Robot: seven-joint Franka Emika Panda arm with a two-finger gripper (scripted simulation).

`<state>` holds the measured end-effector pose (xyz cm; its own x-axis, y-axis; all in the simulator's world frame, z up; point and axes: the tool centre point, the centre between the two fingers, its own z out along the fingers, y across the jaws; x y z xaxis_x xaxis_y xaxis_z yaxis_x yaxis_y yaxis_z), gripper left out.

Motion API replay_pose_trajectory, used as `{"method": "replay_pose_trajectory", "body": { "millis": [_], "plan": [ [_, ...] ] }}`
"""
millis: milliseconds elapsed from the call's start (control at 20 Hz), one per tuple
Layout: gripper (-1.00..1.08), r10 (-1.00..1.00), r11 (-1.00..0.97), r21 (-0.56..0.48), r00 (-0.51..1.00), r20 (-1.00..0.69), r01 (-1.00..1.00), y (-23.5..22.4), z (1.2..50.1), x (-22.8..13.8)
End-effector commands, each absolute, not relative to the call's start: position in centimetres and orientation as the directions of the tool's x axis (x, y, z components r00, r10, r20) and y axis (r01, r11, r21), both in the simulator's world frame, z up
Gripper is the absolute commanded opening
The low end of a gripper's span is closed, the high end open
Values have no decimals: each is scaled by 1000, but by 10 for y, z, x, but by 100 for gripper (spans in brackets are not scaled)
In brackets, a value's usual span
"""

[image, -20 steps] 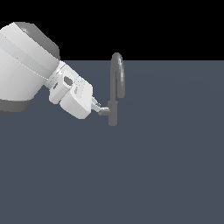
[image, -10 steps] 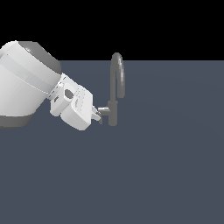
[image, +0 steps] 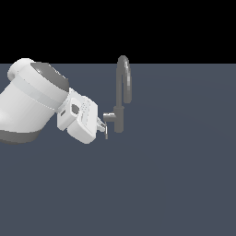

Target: Turn on the faucet by rotating a designated handle.

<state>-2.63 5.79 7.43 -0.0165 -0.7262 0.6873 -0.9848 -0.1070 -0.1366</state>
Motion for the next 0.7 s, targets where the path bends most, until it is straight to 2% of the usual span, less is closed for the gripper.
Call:
{"method": "replay_pose_trajectory", "body": {
  "millis": [0,650],
  "plan": [
    [-100,-714,-117,-139,-14,700,-983,57,79,-29],
    [-100,-709,-98,-102,-3,705,-990,50,37,-7]
  ]
}}
